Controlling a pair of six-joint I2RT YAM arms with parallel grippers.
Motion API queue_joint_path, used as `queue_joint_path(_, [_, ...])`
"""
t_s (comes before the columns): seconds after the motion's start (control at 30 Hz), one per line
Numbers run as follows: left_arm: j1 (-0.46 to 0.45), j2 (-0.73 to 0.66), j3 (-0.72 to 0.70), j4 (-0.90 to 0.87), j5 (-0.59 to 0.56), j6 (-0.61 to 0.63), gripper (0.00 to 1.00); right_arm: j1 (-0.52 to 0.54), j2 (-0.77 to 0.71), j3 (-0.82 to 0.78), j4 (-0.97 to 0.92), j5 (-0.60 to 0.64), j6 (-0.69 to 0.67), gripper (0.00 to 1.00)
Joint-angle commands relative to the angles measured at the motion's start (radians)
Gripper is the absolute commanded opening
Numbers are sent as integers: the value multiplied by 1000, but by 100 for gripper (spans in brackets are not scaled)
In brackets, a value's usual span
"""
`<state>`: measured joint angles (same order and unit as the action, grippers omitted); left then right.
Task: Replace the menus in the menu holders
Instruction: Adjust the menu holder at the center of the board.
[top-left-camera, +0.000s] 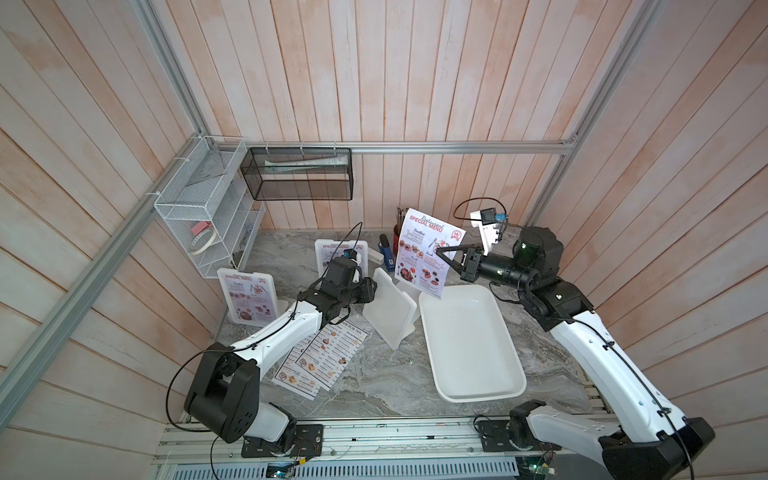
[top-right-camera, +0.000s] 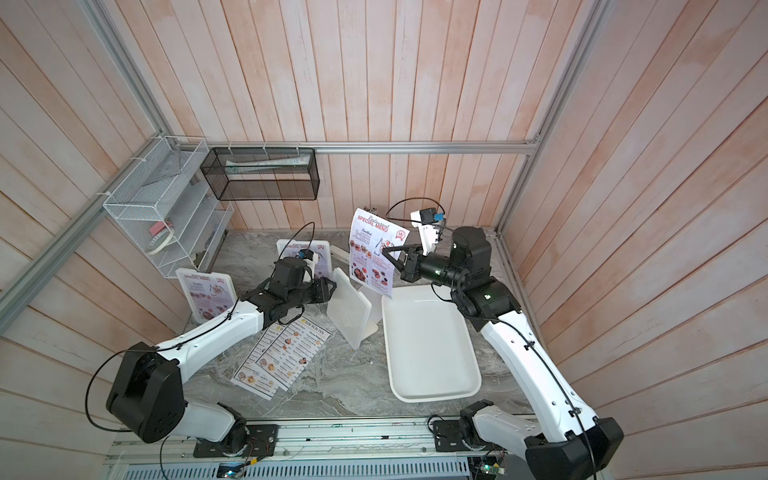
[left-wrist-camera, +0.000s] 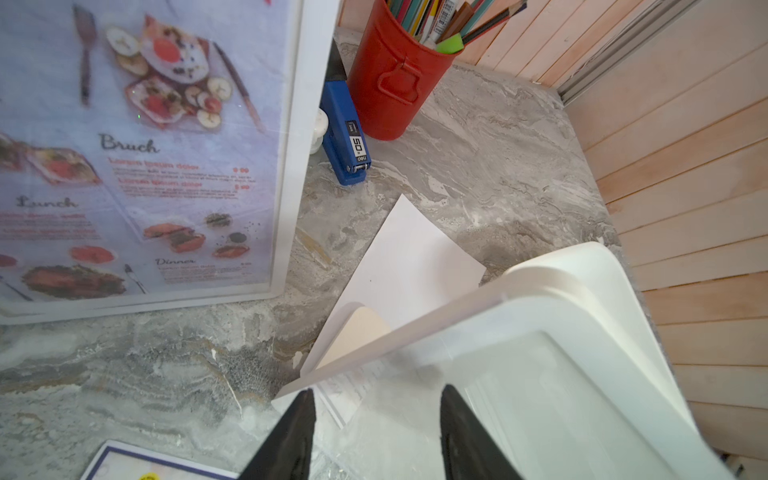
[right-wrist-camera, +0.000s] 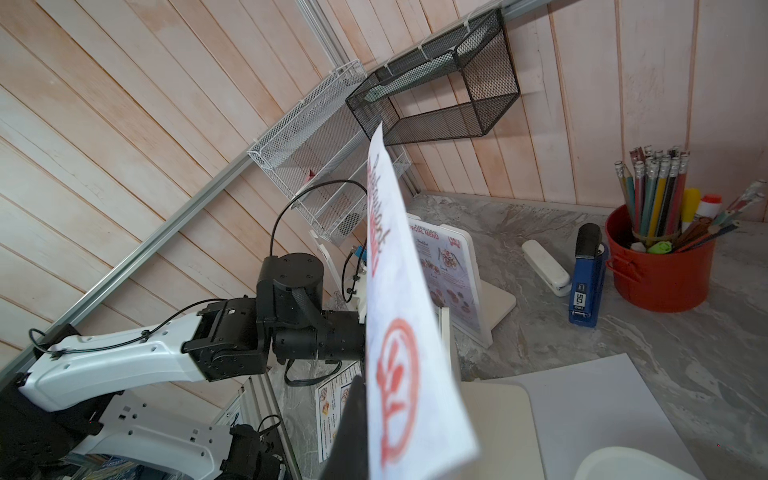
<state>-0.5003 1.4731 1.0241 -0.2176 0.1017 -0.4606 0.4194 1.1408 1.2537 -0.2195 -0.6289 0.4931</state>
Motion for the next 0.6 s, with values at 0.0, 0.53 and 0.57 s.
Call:
queue_joint_path(0.0, [-1,18,43,6,12,23,55,9,8,27,-40,23,34,0])
queue_joint_path(0.53, [-3,-150,-32,-104,-98,-11,60,18,27,40,-123,69,103,0])
queue_joint_path(0.57, [-3,-153,-36,-104,-100,-11,60,18,28,42,-127,68,105,0])
